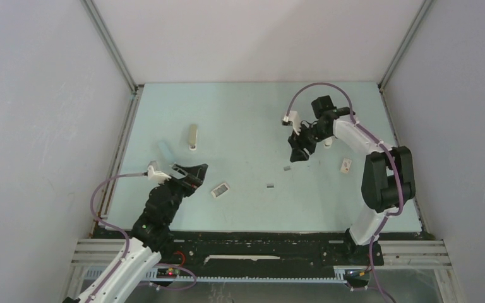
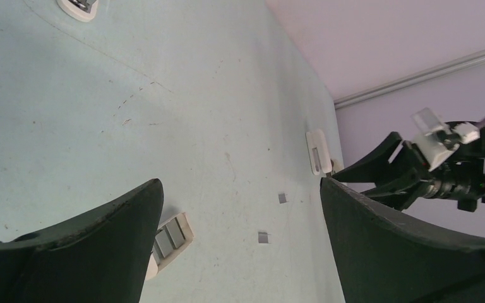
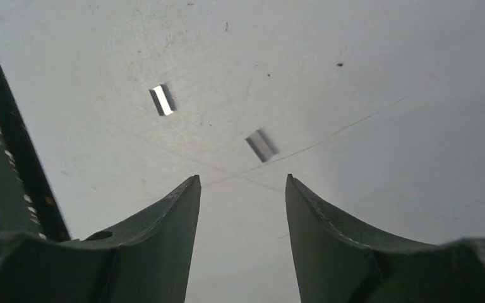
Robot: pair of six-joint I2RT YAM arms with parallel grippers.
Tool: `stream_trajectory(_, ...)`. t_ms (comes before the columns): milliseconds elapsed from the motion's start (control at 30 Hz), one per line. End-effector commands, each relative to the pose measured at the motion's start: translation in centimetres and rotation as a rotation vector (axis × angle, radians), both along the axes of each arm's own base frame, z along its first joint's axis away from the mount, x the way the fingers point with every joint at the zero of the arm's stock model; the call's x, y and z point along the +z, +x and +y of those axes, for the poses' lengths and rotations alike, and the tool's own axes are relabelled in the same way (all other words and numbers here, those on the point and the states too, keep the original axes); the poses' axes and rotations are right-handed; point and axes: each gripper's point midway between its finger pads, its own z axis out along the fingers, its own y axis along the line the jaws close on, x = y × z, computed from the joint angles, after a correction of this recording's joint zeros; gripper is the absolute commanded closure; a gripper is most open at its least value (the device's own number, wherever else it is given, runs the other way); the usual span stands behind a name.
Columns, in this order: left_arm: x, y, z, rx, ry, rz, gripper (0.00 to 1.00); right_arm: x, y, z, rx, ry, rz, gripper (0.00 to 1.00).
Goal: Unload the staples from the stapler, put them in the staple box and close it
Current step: Pick up the staple from the center of the board.
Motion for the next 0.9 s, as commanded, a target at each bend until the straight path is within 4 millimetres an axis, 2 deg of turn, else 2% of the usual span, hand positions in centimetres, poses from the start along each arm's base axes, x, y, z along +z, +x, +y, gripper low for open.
stream_trajectory(0, -0.5, 0.1, 0.0, 0.001, -0.011, 0.0, 0.0, 1.7, -1.1, -0.3, 0.39, 0.067, -0.215, 0.38)
stream_trajectory(100, -0.3, 0.1, 0.1, 0.004, -0.009, -0.009, 0.0, 0.8, -0.4, -0.6, 0.516, 0.046, -0.312, 0.37)
stream_trajectory(267, -0.4, 0.1, 0.2, 0.009, -0.002, -0.008, 0.0, -0.7, 1.2, -0.1, 0.572, -0.025, -0.377, 0.38)
stream_trajectory(500, -0.4, 0.1, 0.2, 0.009, 0.001, -0.009, 0.0, -3.7, 2.1, 0.6, 0.605, -0.144, -0.377, 0.45)
stream_trajectory(700, -0.6, 0.0, 0.3, 0.011, 0.003, -0.006, 0.0, -5.5, 1.6, 0.6, 0.651, -0.216, -0.347, 0.51)
stream_trajectory(867, -0.5, 0.0, 0.3, 0.01, 0.003, -0.008, 0.0, -6.6, 0.8, 0.7, 0.678, -0.243, -0.331, 0.51)
